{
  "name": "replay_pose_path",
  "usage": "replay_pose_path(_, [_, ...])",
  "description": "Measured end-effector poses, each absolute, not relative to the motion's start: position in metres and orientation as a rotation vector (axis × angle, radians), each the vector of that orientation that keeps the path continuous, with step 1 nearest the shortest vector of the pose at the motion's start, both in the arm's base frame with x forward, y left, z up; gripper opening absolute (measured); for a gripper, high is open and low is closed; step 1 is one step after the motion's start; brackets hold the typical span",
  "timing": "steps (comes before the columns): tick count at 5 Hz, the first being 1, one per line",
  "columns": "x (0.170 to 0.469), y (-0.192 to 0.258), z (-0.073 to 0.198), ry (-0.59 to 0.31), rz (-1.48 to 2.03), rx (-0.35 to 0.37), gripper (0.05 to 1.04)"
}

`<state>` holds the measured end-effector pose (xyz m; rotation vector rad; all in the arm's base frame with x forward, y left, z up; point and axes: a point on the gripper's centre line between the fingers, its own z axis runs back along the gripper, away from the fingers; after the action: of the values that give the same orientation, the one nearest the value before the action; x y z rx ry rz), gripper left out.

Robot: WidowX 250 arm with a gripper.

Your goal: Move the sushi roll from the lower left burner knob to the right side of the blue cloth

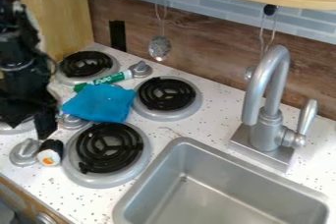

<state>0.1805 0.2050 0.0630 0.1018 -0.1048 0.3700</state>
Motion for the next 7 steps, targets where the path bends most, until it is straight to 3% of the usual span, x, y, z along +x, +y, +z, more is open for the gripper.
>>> replay_pose_path(1, [0.179,0.212,0.05,-0.101,0.358,0.138,1.001])
replay_pose_path(4, [0.182,0.201,0.022,-0.097,0.325,0.068,1.001])
replay_pose_path(5, [0.186,0.195,0.013,-0.093,0.312,0.013,1.001])
replay_pose_path(6, [0.19,0.196,0.006,-0.084,0.32,0.003,0.945])
replay_pose_path(7, [0.19,0.197,0.006,-0.088,0.336,0.012,0.671])
